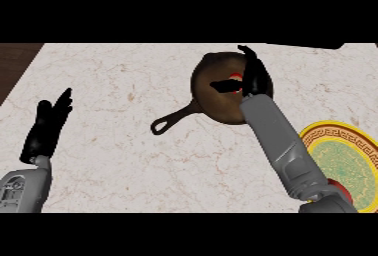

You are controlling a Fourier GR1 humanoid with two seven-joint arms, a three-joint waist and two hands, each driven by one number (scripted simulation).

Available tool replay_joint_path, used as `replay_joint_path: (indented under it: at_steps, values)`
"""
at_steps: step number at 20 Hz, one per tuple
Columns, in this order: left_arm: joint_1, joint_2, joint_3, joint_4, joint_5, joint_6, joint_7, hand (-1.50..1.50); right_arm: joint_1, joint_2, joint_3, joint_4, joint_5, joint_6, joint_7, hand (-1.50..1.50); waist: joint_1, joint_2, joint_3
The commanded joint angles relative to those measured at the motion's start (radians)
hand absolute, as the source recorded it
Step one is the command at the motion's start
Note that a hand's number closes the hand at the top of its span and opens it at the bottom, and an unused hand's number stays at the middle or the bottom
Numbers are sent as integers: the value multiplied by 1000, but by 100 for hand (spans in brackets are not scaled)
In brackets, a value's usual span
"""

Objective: Pick the cupcake from the plate and place it in the pan

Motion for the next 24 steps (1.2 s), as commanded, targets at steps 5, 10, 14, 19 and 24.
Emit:
replay_joint_path:
  at_steps: [5, 10, 14, 19, 24]
  values:
    - [-20, -5, -2, 6, 1, 0, 28, 0, -24, 0, -75, 17, -148, -148, -206, -150, -6, -11, -1]
    - [8, 17, 32, 13, 18, -7, 8, 0, -20, 0, -137, 26, -239, -202, -276, -150, -45, -24, -2]
    - [18, 28, 61, 43, 24, 3, 8, 0, -20, -52, -165, 3, -233, -187, -234, -150, -90, -34, -4]
    - [90, 28, 72, 43, 16, 10, -34, 0, 157, -67, -156, -149, -284, -107, -319, -150, -128, -49, -4]
    - [114, 37, 86, -20, 16, 24, 7, 0, 298, -125, -85, -369, -290, 59, -193, -150, -159, -65, -6]
